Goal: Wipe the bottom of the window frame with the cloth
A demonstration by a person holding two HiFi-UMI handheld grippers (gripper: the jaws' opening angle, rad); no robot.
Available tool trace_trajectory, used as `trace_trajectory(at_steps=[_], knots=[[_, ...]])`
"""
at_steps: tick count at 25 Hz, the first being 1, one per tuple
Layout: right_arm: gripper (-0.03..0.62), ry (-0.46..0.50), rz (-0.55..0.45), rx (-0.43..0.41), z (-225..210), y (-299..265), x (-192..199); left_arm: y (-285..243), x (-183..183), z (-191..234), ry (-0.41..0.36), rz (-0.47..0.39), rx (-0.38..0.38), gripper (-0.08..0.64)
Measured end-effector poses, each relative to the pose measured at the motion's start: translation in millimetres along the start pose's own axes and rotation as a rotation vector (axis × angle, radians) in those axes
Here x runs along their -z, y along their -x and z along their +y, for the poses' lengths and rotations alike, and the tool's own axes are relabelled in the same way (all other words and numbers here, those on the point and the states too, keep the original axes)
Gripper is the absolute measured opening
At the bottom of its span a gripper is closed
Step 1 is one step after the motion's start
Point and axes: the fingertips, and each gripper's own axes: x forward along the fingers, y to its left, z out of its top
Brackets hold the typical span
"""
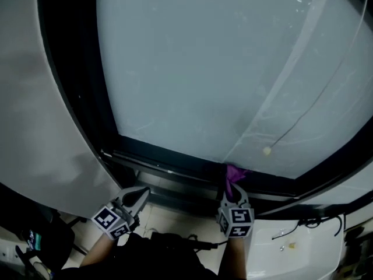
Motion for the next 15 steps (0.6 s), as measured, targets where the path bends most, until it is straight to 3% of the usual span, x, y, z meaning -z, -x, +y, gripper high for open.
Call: trace_trajectory(at_steps=[10,15], knots=[[0.066,0.023,-0.070,0.037,6.4,3.7,2.8,-12.4,-8.7,-24.9,-0.029,0.007,-0.052,0.000],[0.066,0.058,-0.132,0.002,8.8,2.7,5.2,-5.2,-6.0,-28.7,-0.051,0.014,-0.108,0.000]])
